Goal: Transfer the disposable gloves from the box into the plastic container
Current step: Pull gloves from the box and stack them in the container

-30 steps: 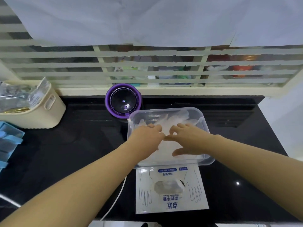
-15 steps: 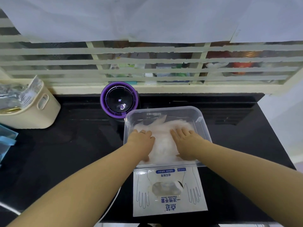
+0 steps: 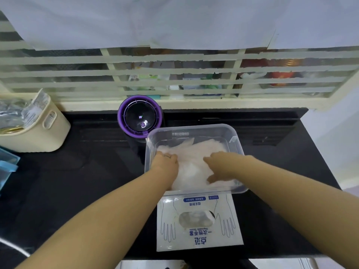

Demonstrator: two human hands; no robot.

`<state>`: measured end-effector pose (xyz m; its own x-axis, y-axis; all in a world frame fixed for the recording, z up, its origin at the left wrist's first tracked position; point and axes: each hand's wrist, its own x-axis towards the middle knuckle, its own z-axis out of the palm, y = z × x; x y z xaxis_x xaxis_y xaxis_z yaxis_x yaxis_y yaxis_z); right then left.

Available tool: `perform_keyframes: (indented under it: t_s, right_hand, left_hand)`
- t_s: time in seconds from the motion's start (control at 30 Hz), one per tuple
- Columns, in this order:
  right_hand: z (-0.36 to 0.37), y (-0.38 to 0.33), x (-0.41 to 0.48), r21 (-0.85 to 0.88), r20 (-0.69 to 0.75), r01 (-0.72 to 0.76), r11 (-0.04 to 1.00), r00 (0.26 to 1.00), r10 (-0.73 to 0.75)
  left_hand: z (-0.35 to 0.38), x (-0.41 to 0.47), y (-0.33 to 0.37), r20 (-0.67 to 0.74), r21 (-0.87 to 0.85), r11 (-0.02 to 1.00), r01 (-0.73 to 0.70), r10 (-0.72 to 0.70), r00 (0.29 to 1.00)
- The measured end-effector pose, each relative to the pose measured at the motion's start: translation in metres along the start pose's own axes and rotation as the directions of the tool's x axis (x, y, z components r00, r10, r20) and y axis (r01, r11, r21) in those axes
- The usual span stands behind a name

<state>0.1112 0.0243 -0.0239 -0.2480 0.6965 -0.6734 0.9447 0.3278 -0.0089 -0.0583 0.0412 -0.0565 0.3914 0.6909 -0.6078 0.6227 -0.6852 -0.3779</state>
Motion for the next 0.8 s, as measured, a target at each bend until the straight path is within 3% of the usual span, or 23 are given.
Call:
perform_keyframes:
  t_s: [0.3, 0.47, 0.53, 0.57, 0.63, 0.7, 0.8]
  right_hand:
    - [-0.033, 0.004, -0.066, -0.144, -0.342, 0.031, 0.989, 0.936, -0.080]
    - [-0.031, -0.027, -0.096, -0.128, -0.503, 0.203, 0.971, 0.830, -0.240]
    - [-0.022, -0.042, -0.105, -0.085, -0.470, 0.299, 0.951, 0.829, -0.303]
    - [-0.011, -0.049, -0.105, -0.067, -0.409, 0.334, 0.940, 0.850, -0.331]
    - [0.019, -0.056, -0.100, -0.065, -0.247, 0.371, 0.926, 0.894, -0.375]
    - [0.048, -0.056, -0.091, -0.067, -0.101, 0.341, 0.938, 0.933, -0.346]
    - [0.071, -0.053, -0.080, -0.037, -0.016, 0.262, 0.964, 0.965, -0.263]
  left_hand:
    - [-0.018, -0.020, -0.010, -0.048, -0.125, 0.991, -0.057, 0.052, 0.998]
    - [-0.020, -0.051, -0.020, -0.231, -0.177, 0.973, -0.150, 0.107, 0.967]
    - [-0.017, -0.071, -0.020, -0.371, -0.224, 0.954, -0.201, 0.108, 0.922]
    - [-0.013, -0.081, -0.019, -0.489, -0.238, 0.938, -0.250, 0.107, 0.866]
    - [-0.003, -0.101, -0.015, -0.710, -0.212, 0.898, -0.385, 0.129, 0.692]
    - [0.015, -0.113, -0.009, -0.806, -0.151, 0.864, -0.480, 0.173, 0.566]
    - [0.039, -0.116, 0.006, -0.779, -0.101, 0.837, -0.537, 0.269, 0.566]
